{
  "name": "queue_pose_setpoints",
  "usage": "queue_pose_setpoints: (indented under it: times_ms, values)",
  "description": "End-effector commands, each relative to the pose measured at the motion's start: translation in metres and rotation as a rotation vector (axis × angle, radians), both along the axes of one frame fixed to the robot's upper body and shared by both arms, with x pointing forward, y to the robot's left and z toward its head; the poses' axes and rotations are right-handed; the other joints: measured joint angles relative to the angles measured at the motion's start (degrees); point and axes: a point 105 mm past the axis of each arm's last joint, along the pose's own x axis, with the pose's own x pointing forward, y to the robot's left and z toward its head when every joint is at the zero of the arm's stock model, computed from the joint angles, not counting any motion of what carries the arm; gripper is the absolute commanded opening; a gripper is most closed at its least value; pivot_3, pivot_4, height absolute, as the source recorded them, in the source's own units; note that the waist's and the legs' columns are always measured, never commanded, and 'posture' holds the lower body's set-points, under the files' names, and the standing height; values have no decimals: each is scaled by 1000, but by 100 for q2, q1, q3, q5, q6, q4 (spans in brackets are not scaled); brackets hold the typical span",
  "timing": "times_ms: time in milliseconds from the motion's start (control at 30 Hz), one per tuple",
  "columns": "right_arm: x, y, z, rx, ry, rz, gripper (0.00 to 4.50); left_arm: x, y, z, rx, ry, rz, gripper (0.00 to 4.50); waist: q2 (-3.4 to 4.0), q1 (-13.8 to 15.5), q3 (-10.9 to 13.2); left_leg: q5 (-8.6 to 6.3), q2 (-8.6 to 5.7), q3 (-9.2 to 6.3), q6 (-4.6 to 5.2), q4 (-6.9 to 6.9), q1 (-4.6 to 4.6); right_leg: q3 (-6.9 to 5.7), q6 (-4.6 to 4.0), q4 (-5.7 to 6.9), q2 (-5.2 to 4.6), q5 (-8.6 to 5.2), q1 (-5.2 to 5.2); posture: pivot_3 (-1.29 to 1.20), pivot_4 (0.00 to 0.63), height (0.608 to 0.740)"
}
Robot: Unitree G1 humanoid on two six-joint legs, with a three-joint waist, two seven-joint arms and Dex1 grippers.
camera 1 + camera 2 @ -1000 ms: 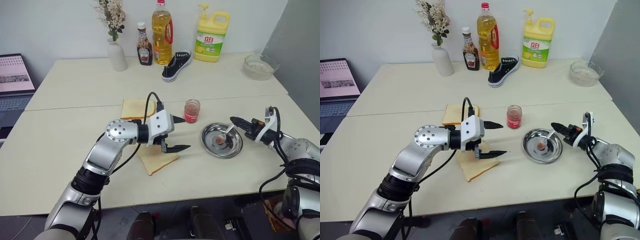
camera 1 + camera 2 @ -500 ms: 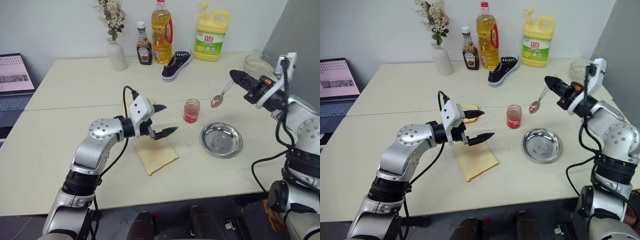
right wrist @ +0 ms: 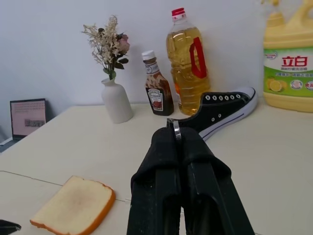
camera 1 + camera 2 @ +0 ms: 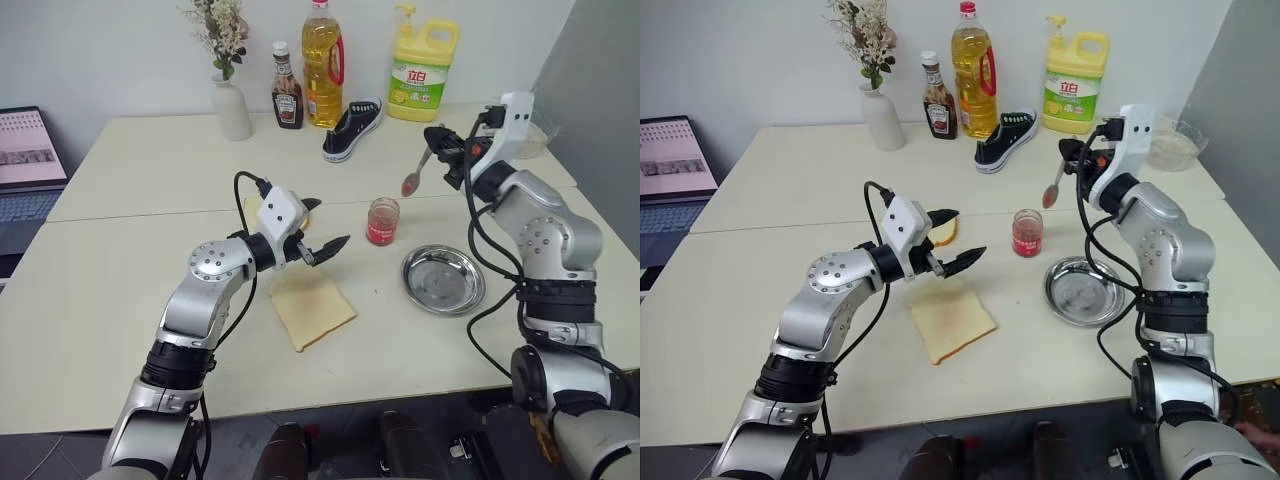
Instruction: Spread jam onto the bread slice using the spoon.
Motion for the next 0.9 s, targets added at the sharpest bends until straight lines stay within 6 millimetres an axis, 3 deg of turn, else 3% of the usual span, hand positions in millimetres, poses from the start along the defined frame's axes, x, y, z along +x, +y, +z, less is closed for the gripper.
queue_pose_setpoints:
  times_ms: [33,467,567,900]
  values:
    - [1,8,13,-4,-67,18,33,-4,-5,14,-8,-56,-9,4500,0,0,0,0,0,-1,0,0,-1,0,0,0,0,0,0,0,150,740]
    - [10,36,-20,-113,-67,42,33,-10,0,13,3,-46,5,4500,0,-14,0,0,0,-1,0,-2,-2,-1,-1,0,0,1,-3,0,150,740]
    - [10,41,-39,-211,-84,40,33,-11,1,13,7,-45,9,4500,0,-17,0,0,0,-1,0,-2,-1,-1,-1,0,0,0,-3,0,150,740]
    - [10,43,-63,-306,-95,40,33,-12,2,15,8,-44,12,4500,0,-18,0,0,0,-1,-1,-3,-1,-1,-1,0,0,1,-3,0,150,740]
